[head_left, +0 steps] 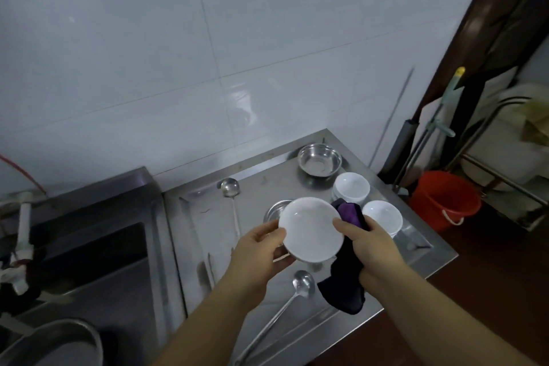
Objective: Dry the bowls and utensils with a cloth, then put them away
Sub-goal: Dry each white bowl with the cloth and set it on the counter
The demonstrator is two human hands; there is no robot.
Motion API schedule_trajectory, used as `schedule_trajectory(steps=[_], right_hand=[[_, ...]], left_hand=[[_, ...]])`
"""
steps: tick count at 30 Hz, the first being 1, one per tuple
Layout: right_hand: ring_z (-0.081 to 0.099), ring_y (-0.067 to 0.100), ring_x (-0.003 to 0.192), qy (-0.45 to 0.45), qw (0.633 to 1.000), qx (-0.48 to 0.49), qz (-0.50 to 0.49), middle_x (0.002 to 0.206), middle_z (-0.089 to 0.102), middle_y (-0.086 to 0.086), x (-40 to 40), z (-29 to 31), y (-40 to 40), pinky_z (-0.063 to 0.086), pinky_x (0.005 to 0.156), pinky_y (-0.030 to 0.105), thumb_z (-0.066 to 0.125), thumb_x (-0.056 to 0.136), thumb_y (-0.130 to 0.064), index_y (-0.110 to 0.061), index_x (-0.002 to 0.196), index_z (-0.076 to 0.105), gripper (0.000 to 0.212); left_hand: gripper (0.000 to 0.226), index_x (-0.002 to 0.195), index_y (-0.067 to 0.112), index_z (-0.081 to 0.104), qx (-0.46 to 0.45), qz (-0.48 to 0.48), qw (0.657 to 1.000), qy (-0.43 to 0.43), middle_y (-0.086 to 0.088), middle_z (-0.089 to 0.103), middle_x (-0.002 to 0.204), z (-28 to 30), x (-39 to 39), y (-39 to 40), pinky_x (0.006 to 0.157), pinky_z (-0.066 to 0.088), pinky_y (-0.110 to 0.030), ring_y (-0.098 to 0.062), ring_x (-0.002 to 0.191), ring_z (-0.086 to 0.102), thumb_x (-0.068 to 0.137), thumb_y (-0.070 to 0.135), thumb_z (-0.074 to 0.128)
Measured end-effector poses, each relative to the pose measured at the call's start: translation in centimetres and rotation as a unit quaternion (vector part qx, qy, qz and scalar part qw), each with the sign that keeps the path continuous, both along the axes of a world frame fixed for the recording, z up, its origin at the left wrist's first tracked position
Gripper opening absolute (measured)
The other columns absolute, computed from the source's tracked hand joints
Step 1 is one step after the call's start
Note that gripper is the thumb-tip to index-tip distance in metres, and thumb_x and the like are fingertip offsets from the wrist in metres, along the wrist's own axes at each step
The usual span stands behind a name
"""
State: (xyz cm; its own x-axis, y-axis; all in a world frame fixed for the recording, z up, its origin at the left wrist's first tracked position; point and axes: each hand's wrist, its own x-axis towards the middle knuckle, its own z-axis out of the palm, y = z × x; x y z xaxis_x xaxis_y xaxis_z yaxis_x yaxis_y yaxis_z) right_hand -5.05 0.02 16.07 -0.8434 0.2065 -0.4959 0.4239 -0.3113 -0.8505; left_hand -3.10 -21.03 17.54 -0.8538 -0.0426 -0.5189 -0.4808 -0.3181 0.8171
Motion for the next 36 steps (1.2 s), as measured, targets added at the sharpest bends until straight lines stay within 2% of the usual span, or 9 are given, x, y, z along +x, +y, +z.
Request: schedule_trajectory(steps=[4, 7, 10, 16, 20, 23, 26, 31, 36], right_hand=[[0.077, 0.039, 0.076, 0.003, 1.000, -0.006, -0.015, 0.092, 0.080, 0.018, -0.5, -0.5, 6.2, 0.063, 0.067, 0.055, 0.088, 0.083, -0.020, -0.023, 0.092, 0.080, 0.013], [0.078, 0.041, 0.078, -0.001, 1.000, -0.015, -0.026, 0.091, 0.080, 0.018, -0.7, -0.8, 11.9, 0.063, 0.069, 0.056, 0.085, 0.083, -0.019, -0.024, 0.096, 0.080, 0.015], [0.078, 0.045, 0.082, 0.004, 1.000, -0.012, -0.023, 0.093, 0.081, 0.018, -0.6, -1.2, 17.9, 0.062, 0.073, 0.064, 0.086, 0.080, -0.016, -0.023, 0.107, 0.078, 0.029], [0.076, 0.037, 0.074, -0.013, 0.999, 0.016, -0.045, 0.088, 0.080, 0.019, -0.6, -2.8, 25.7, 0.064, 0.070, 0.052, 0.086, 0.080, -0.003, -0.020, 0.105, 0.079, 0.031], [0.076, 0.035, 0.071, -0.036, 0.998, 0.025, -0.055, 0.086, 0.080, 0.018, -1.7, -3.8, 28.0, 0.065, 0.068, 0.051, 0.087, 0.079, -0.003, -0.019, 0.102, 0.079, 0.029], [0.074, 0.032, 0.063, -0.061, 0.996, 0.031, -0.052, 0.080, 0.079, 0.017, -2.8, -5.0, 29.1, 0.062, 0.057, 0.040, 0.086, 0.080, -0.004, -0.016, 0.101, 0.078, 0.025], [0.072, 0.030, 0.059, -0.080, 0.994, 0.059, -0.049, 0.076, 0.078, 0.015, -4.2, -6.4, 29.6, 0.061, 0.055, 0.041, 0.087, 0.080, -0.007, -0.021, 0.100, 0.077, 0.027], [0.075, 0.027, 0.074, -0.101, 0.985, 0.138, -0.039, 0.078, 0.079, 0.002, -7.6, -8.1, 29.6, 0.064, 0.070, 0.043, 0.089, 0.076, -0.011, -0.031, 0.094, 0.078, 0.029], [0.069, 0.013, 0.058, -0.108, 0.972, 0.210, -0.002, 0.068, 0.074, -0.009, -11.7, -9.3, 28.9, 0.059, 0.057, 0.035, 0.086, 0.077, -0.020, -0.037, 0.091, 0.075, 0.024]], left_hand=[[0.016, 0.115, 0.024, 0.071, -0.010, -0.016, 1.000, 0.003, -0.002, 0.083, 0.101, -0.1, -1.0, 6.2, 0.075, 0.066, -0.032, -0.024, 0.097, 0.081, 0.103, 0.015, 0.066], [0.018, 0.120, 0.020, 0.071, 0.001, -0.022, 1.000, -0.007, -0.005, 0.083, 0.103, -0.1, -1.6, 11.6, 0.072, 0.065, -0.031, -0.025, 0.096, 0.081, 0.104, 0.015, 0.065], [0.026, 0.129, 0.014, 0.067, 0.013, -0.038, 0.999, -0.021, -0.008, 0.082, 0.107, -0.4, -1.9, 16.9, 0.079, 0.067, -0.037, -0.027, 0.099, 0.080, 0.103, 0.014, 0.066], [0.018, 0.119, 0.018, 0.069, 0.007, -0.054, 0.997, -0.052, -0.001, 0.083, 0.098, -1.6, -2.5, 24.7, 0.069, 0.066, -0.030, -0.021, 0.091, 0.081, 0.103, 0.012, 0.066], [0.021, 0.123, 0.015, 0.069, -0.012, -0.039, 0.997, -0.073, -0.012, 0.080, 0.113, -3.1, -3.8, 27.2, 0.076, 0.066, -0.035, -0.027, 0.096, 0.081, 0.103, 0.011, 0.066], [0.022, 0.124, 0.011, 0.067, -0.004, -0.016, 0.995, -0.102, -0.017, 0.076, 0.120, -4.8, -5.0, 28.2, 0.077, 0.066, -0.037, -0.029, 0.095, 0.081, 0.101, 0.010, 0.067], [0.022, 0.122, 0.008, 0.068, 0.013, -0.006, 0.992, -0.123, -0.018, 0.077, 0.118, -6.7, -6.3, 28.8, 0.076, 0.066, -0.039, -0.030, 0.092, 0.081, 0.100, 0.007, 0.068], [0.022, 0.121, 0.003, 0.069, 0.042, 0.003, 0.988, -0.150, -0.022, 0.076, 0.117, -9.2, -9.6, 29.4, 0.073, 0.066, -0.040, -0.034, 0.093, 0.081, 0.099, 0.004, 0.069], [0.022, 0.122, 0.002, 0.066, 0.051, 0.010, 0.984, -0.170, -0.025, 0.072, 0.119, -11.4, -13.1, 29.1, 0.083, 0.067, -0.049, -0.041, 0.105, 0.076, 0.100, 0.002, 0.068]])
